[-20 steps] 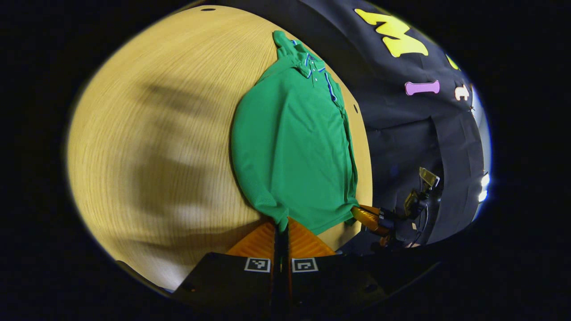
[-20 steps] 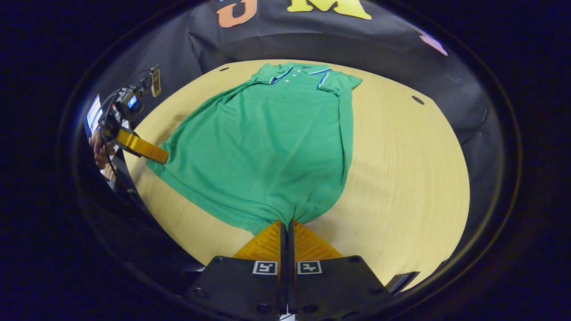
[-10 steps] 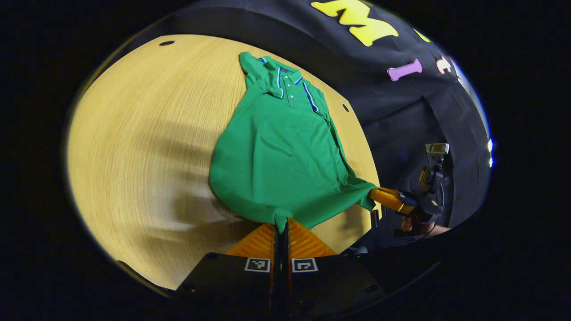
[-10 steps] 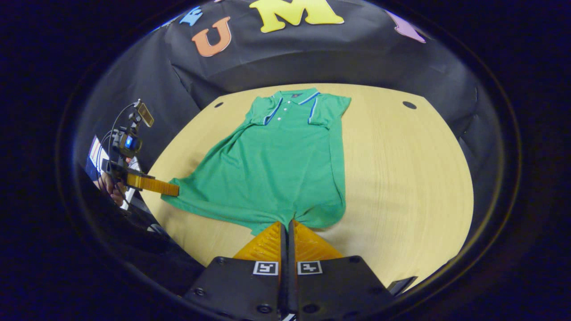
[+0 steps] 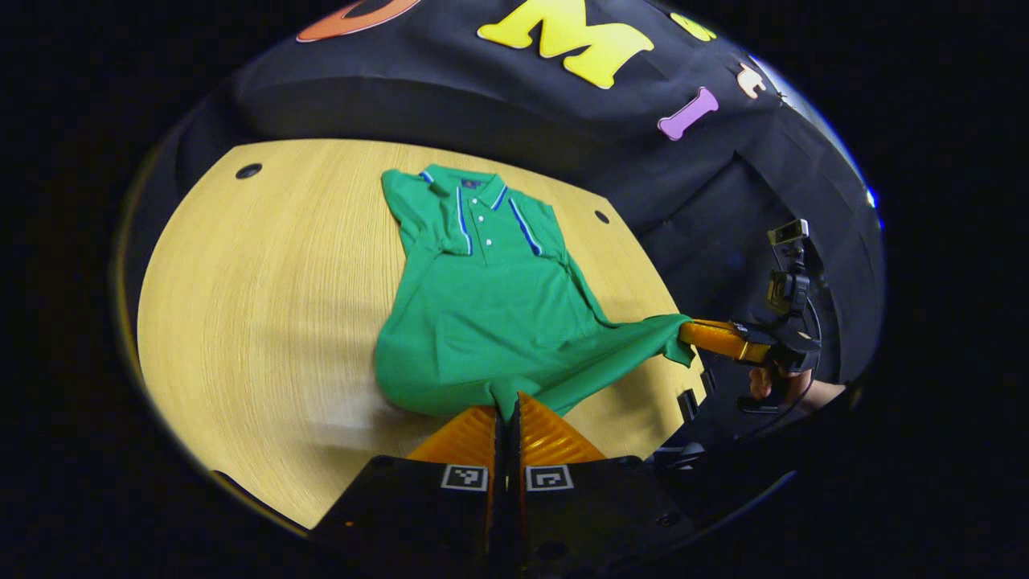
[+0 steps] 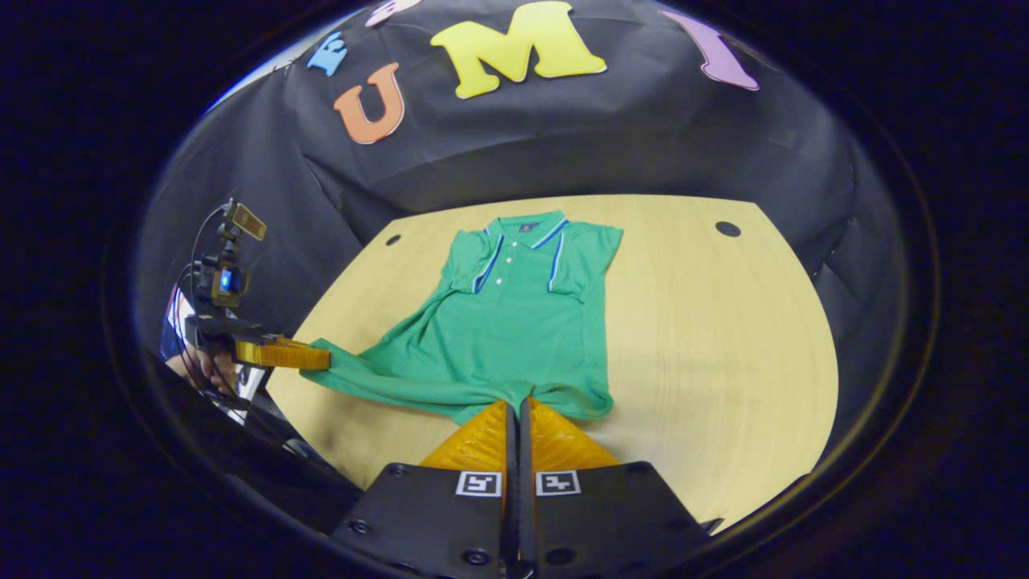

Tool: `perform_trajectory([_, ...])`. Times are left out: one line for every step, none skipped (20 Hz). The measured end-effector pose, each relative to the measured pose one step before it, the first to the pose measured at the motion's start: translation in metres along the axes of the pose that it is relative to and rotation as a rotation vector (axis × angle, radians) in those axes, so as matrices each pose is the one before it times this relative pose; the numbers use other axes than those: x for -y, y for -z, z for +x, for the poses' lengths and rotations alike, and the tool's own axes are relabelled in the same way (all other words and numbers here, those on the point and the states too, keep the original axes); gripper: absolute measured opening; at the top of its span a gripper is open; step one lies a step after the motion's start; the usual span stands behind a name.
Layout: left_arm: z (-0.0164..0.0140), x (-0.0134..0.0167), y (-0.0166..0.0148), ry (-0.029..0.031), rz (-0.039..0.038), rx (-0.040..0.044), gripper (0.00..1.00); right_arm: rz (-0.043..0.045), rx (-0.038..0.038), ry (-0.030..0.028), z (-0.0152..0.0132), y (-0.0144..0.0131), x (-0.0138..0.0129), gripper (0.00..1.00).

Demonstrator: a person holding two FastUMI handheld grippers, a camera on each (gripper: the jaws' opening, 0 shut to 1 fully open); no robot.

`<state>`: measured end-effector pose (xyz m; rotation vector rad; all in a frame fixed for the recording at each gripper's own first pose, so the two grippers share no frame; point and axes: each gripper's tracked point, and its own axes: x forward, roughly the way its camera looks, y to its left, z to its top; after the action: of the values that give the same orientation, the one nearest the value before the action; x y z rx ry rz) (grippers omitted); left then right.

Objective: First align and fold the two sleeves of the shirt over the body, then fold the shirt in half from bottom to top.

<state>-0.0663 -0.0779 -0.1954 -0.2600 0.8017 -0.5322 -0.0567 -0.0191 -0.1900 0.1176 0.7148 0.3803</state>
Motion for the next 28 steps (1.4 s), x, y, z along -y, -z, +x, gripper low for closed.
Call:
perform_trajectory([0.00018,0.00233,-0.01087,0.00046,0.00898,0.01931,0.04,0.00443,0.00988,0.00007,-0.00155,-0.0123,0.00057,0.01])
perform_trajectory([0.00005,0.00088,-0.01157,0.00128,0.00637,0.02212,0.03,-0.00035,0.00962,-0.00265,-0.00013,-0.01098,0.00044,0.01])
perform_trajectory([0.00017,0.0002,-0.01319,-0.00318,0.00504,0.02418,0.03,-0.00624,0.00811,-0.00066,0.00014,-0.00771,0.00199,0.01])
perform_trajectory([0.00206,0.00006,-0.0136,-0.00249,0.00185,0.02423,0.04,-0.00242,0.01262,-0.00839,0.00162,-0.01119,0.00009,0.01])
perform_trajectory([0.00345,-0.00178,-0.0129,-0.00654,0.00156,0.0229,0.04,-0.00669,0.0062,-0.00271,0.00205,-0.00915,0.00098,0.01])
perform_trajectory([0.00191,-0.00012,-0.014,-0.0032,0.001,0.02212,0.03,-0.01172,0.00961,0.00053,0.00411,-0.01227,0.00188,0.01])
perform_trajectory([0.00223,-0.00135,-0.01199,-0.0023,0.00389,0.0215,0.03,-0.00947,0.01067,0.00099,0.00192,-0.01175,0.00029,0.01])
perform_trajectory([0.00209,-0.00098,-0.01227,-0.00191,0.00704,0.01682,0.03,-0.01069,0.00932,0.00498,0.00499,-0.01382,0.00123,0.01])
perform_trajectory([0.00319,-0.00212,-0.01229,-0.00187,0.00911,0.01493,0.03,-0.008,0.00646,0.00251,0.00546,-0.01368,0.00089,0.01])
perform_trajectory([0.00256,-0.00188,-0.01064,-0.00116,0.00796,0.00868,0.03,-0.01005,0.00559,0.00678,0.00561,-0.01178,0.00151,0.01])
perform_trajectory([0.00423,-0.00349,-0.00939,-0.0069,0.00772,0.00592,0.03,-0.00723,0.0044,0.00258,0.00519,-0.01083,0.00107,0.01])
perform_trajectory([0.00509,-0.0037,-0.01058,-0.00684,0.00658,0.00641,0.03,-0.00603,0.00526,-0.00026,0.00606,-0.01097,0.00121,0.01])
perform_trajectory([0.0046,-0.00396,-0.01193,-0.00284,0.00493,0.00983,0.03,-0.00589,0.00833,0.00314,0.00735,-0.01048,0.0018,0.01])
perform_trajectory([0.00575,-0.00429,-0.0127,-0.00431,0.00549,0.01385,0.03,-0.00231,0.00686,0.00243,0.00774,-0.01099,0.00215,0.01])
perform_trajectory([0.00662,-0.00495,-0.01306,-0.00675,0.00394,0.01297,0.03,0.00022,0.00417,0.00253,0.00735,-0.00946,0.00222,0.01])
perform_trajectory([0.00762,-0.00568,-0.01364,-0.00543,0.00543,0.01767,0.03,0.00092,0.00527,-0.00036,0.00874,-0.01018,0.00307,0.01])
perform_trajectory([0.00794,-0.00549,-0.01225,-0.00618,0.00437,0.01405,0.03,-0.00334,0.00056,0.00117,0.00961,-0.00779,0.00269,0.01])
perform_trajectory([0.0093,-0.00522,-0.01152,-0.00537,0.00777,0.01639,0.04,-0.00293,-0.00032,0.00469,0.01052,-0.00789,0.00552,0.01])
perform_trajectory([0.01006,-0.00605,-0.00753,-0.00514,0.00945,0.00701,0.03,-0.00082,0.00344,0.00264,0.011,-0.0072,0.00253,0.01])
perform_trajectory([0.01225,-0.00794,-0.00536,-0.00973,0.01564,0.00488,0.03,0.00165,0.00533,0.00602,0.01263,-0.00749,0.00633,0.01])
perform_trajectory([0.01231,-0.00714,-0.00283,-0.00864,0.01061,-0.00172,0.03,-0.00165,0.00357,0.00434,0.01231,-0.00402,0.00457,0.01])
perform_trajectory([0.0134,-0.0072,-0.00159,-0.01122,0.01087,-0.00039,0.03,-0.00238,-0.00597,0.00764,0.01465,-0.00064,0.00596,0.01])
perform_trajectory([0.01449,-0.00753,-0.00132,-0.01292,0.01019,0.00452,0.03,0.00235,-0.00979,-0.00022,0.01555,0.00094,0.00495,0.01])
perform_trajectory([0.01359,-0.00741,0.00136,-0.01091,0.00493,0.00451,0.03,-0.00124,-0.00565,0.00576,0.01349,-0.0003,0.00463,0.01])
perform_trajectory([0.01609,-0.00697,0.00404,-0.00825,-0.0016,-0.00107,0.03,-0.00445,0.00373,0.00813,0.01487,0.00011,0.0046,0.01])
perform_trajectory([0.01341,-0.00555,0.00524,-0.00419,-0.00754,-0.0047,0.03,-0.00434,0.00048,0.01558,0.01522,0.00012,0.0063,0.01])
perform_trajectory([0.01397,-0.00809,0.00576,-0.01566,-0.00798,-0.00337,0.03,0.00467,0.00392,0.01264,0.01721,0.00063,0.00453,0.01])
perform_trajectory([0.01445,-0.00748,0.00464,-0.0179,-0.00037,-0.00216,0.04,0.00745,-0.00546,0.00595,0.01644,0.00183,0.00225,0.01])
